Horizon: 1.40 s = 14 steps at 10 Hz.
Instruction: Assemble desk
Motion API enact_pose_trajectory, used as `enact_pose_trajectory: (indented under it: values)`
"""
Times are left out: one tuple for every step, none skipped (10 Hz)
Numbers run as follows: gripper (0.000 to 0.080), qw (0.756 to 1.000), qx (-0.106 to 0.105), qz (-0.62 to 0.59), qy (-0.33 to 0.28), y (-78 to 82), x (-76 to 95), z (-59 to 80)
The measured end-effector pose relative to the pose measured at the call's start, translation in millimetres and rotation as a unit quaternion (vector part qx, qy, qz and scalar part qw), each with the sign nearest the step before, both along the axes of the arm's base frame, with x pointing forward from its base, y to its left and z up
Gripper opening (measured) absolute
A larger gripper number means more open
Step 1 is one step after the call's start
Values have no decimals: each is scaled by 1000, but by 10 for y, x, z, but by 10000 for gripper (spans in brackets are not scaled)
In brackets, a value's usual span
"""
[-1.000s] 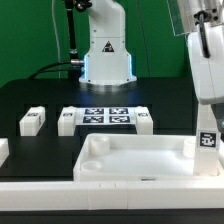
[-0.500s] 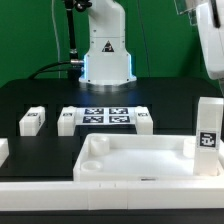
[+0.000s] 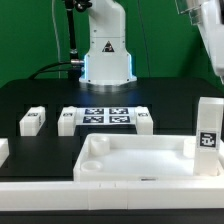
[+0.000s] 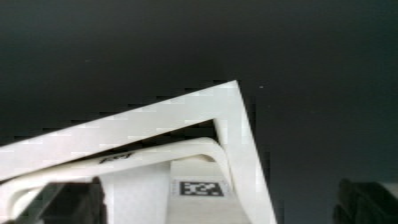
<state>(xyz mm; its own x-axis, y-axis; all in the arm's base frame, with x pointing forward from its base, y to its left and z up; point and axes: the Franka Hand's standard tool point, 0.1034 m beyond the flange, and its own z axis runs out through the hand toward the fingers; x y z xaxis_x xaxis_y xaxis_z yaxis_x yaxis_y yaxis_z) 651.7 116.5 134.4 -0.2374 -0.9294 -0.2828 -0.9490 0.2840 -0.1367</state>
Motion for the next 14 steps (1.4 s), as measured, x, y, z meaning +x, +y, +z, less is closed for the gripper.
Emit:
enact_pose_trajectory:
  values:
    - [649, 999, -8, 35, -6, 34, -127, 6]
    - [649, 995, -19, 96, -17, 71, -216, 39]
    - [649, 989, -25, 145, -15, 146, -276, 74]
    - [649, 980, -35, 193, -28, 134, -271, 68]
    - [649, 969, -44, 239, -39, 124, -272, 58]
    - [649, 965, -47, 254, -43, 129, -274, 58]
    - [649, 951, -57, 299, -54, 137, -286, 40]
    - [649, 937, -69, 337, -64, 192, -393, -63]
    - [649, 919, -75, 382, -61, 218, -571, -176]
    - [649, 891, -90, 440, -69, 96, -743, -288]
    - [649, 871, -93, 478, -67, -100, -934, -401]
    - [649, 847, -101, 518, -67, -192, -1013, -438]
    - [649, 829, -106, 544, -74, -177, -998, -432]
    - [649, 806, -111, 576, -82, -183, -998, -437]
